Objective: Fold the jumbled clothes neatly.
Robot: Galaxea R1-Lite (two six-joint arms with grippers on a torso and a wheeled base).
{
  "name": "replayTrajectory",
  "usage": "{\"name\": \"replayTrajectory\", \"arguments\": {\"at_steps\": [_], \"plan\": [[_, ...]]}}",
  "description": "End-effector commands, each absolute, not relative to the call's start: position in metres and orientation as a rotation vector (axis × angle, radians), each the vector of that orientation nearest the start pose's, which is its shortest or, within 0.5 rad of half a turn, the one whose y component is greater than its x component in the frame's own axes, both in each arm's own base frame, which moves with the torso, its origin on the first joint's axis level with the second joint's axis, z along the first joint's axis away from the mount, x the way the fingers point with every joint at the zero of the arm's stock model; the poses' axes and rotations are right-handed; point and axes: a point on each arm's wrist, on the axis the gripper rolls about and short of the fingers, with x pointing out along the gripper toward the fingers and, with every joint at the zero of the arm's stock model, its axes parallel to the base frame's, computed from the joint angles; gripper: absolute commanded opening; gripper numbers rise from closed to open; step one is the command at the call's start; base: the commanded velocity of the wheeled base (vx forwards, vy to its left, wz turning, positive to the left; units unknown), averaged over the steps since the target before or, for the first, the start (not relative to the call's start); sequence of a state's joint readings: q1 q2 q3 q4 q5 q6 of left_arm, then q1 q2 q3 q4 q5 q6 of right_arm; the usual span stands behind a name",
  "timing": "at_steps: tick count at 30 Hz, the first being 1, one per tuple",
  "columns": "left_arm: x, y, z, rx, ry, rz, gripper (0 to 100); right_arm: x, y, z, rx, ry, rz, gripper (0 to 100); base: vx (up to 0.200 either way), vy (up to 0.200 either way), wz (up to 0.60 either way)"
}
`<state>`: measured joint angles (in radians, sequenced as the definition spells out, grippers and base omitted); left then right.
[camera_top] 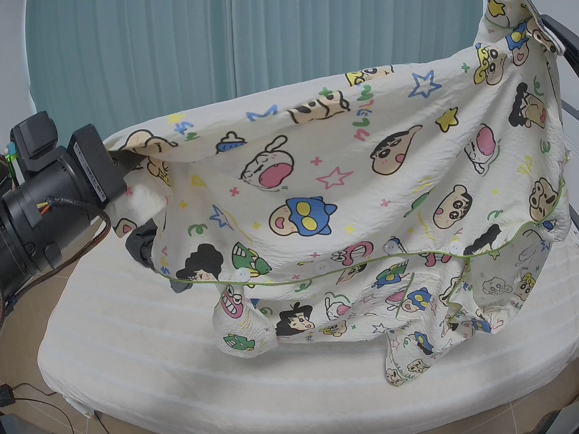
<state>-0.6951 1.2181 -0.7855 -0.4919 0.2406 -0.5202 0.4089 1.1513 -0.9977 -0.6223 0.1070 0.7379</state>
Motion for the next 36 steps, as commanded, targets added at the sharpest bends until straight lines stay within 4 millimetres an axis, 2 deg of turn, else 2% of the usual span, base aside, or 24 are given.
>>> {"name": "replayTrajectory", "arguments": {"at_steps": [1,29,36], "plan": [[0.148,-0.117,0.282,-0.536,0.070,-0.460,0,0.144,0.065,0.366,0.778,-0.250,0.656,0,0.000,-0.200,0.00],[0.149,-0.118,0.281,-0.537,0.075,-0.459,0,0.158,0.071,0.362,0.771,-0.220,0.641,0,0.000,-0.200,0.00],[0.149,-0.118,0.280,-0.538,0.079,-0.458,0,0.156,0.070,0.363,0.768,-0.225,0.644,0,0.000,0.000,0.00]]}}
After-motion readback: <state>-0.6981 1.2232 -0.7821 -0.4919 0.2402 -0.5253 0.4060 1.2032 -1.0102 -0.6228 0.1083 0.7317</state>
